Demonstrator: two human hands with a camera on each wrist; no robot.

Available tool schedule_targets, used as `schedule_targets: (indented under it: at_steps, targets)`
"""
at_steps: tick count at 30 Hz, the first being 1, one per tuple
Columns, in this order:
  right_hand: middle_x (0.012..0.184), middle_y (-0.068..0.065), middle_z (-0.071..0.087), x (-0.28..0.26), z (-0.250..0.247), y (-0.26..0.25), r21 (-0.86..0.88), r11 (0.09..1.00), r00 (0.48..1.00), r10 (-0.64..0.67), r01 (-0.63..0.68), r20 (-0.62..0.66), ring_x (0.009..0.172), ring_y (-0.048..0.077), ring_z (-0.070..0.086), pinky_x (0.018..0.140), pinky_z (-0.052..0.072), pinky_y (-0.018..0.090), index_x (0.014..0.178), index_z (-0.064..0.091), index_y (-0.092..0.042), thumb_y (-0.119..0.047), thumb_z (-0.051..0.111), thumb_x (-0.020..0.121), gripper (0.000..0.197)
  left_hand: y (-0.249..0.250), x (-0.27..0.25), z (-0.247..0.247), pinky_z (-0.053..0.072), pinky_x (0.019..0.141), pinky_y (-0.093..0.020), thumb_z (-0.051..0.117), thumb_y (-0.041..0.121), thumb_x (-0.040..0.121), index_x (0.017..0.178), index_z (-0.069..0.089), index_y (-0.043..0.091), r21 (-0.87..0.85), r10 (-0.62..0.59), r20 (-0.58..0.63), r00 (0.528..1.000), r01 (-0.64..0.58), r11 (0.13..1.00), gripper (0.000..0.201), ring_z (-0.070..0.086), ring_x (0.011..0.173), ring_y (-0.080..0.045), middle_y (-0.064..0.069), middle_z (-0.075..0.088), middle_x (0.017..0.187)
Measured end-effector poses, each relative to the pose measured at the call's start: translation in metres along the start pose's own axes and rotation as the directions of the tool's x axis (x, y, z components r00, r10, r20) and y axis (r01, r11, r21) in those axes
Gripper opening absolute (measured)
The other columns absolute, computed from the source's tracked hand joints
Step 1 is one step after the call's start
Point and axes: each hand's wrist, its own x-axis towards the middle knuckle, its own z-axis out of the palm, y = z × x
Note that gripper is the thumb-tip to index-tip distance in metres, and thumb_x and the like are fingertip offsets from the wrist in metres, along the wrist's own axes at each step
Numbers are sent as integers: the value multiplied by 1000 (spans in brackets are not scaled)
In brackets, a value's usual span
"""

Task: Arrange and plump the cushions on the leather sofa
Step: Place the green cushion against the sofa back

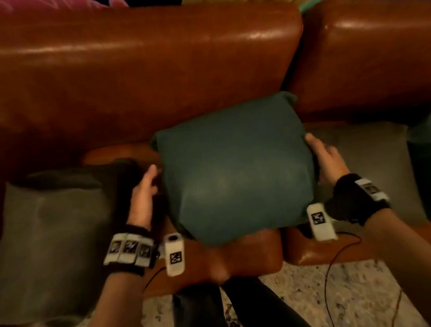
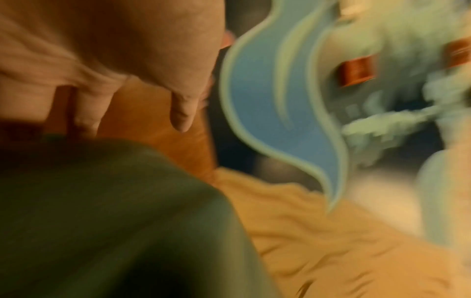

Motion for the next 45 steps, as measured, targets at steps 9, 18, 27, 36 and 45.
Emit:
schedule_targets:
  at_steps: [9,18,27,36,45]
  targets:
    - [94,3,72,17,9,-16,534,784,907,83,-315,413,76,14,65,61,50,21,105,70,-17,-59,75,58,63,21,23,-34,38,110,-40,52,-5,69,145,39,26,-143,345,222,912,-320,937,82,36,141,-16,5,42,151]
    - [151,-5,32,2,65,11,-15,993,956,-110,118,272,135,12,36,110,35,38,142,39,-32,-53,89,40,115,-14,60,-29,33,114,-46,82,-2,66,146,22,50,216,416,151,897,-441,871,113,32,142,-12,6,29,157]
    - [131,-6,59,-6,83,-1,-39,954,912,-271,297,309,122,9,53,105,42,34,132,47,-21,-30,98,31,114,1,39,-38,54,90,-37,82,30,73,132,49,45,270,455,101,885,-465,843,70,52,127,-12,-1,57,135]
    - [128,4,63,-7,80,15,-129,927,935,-345,353,78,120,18,56,105,44,38,133,52,-19,-23,86,66,75,-20,22,-11,60,73,-44,78,50,71,91,65,27,409,461,-52,886,-402,819,33,68,58,-6,-1,69,87]
    - [130,7,61,-7,85,2,-137,923,928,-369,361,-45,124,23,54,105,39,28,137,49,-16,-24,67,88,53,-5,5,-3,58,64,-40,76,26,81,67,55,28,416,621,-2,784,-564,713,26,67,52,-21,-13,65,63]
